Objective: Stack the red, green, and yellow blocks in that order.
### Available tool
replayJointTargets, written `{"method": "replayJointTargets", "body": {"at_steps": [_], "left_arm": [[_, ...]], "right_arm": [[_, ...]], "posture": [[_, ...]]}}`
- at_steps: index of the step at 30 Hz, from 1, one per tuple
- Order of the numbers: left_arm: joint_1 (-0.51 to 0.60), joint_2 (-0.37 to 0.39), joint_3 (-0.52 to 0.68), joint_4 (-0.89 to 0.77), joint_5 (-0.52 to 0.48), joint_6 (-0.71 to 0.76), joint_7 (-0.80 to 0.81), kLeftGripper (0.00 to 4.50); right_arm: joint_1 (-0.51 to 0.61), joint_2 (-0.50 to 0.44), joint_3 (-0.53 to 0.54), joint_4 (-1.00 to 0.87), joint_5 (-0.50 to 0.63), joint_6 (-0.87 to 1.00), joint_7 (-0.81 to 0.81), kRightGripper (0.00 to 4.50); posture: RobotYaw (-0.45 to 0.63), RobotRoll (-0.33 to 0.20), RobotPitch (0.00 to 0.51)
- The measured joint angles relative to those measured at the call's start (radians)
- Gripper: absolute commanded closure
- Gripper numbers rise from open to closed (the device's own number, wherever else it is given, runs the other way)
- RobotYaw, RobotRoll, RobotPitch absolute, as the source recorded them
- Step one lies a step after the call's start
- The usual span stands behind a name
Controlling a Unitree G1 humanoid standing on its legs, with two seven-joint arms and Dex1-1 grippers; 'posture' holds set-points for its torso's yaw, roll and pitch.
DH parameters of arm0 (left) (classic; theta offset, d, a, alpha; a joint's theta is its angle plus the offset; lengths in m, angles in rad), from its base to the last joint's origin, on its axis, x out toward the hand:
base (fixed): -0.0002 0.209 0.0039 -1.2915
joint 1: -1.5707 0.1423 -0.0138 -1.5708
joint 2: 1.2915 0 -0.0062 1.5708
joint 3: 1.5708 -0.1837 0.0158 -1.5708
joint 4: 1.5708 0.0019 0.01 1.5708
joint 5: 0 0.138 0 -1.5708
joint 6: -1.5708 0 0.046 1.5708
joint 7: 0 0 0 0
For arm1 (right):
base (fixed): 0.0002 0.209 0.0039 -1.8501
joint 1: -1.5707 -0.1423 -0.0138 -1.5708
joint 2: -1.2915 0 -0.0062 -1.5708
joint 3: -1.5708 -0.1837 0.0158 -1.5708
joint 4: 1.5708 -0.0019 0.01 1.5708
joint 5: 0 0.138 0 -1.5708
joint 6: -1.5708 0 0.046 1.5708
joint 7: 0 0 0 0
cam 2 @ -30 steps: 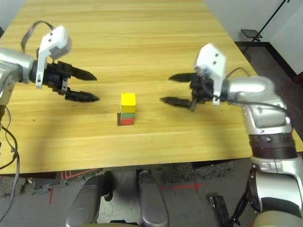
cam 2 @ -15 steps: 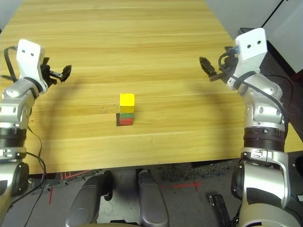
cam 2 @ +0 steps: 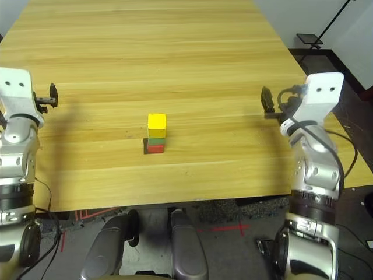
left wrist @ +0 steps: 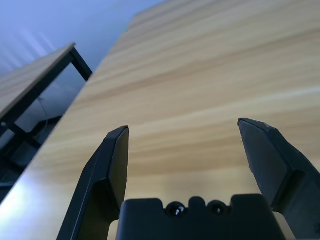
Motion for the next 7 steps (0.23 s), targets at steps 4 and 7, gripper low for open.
{"method": "replayJointTargets", "body": {"at_steps": [4,7], "left_arm": [[0.051,-0.037,0.006,-0.065,-0.001,0.054,0.022,0.05],[0.062,-0.043,0.007,-0.116,0.000,0.074,0.028,0.05]], "right_arm": [[0.022,0.004,-0.004,-0.032,0.005,0.036,-0.015,0.00],[0.008,0.005,-0.004,-0.029,0.006,0.053,-0.018,0.00]], "posture": [[0.07,-0.002,0.310],[0.09,-0.001,0.306]]}}
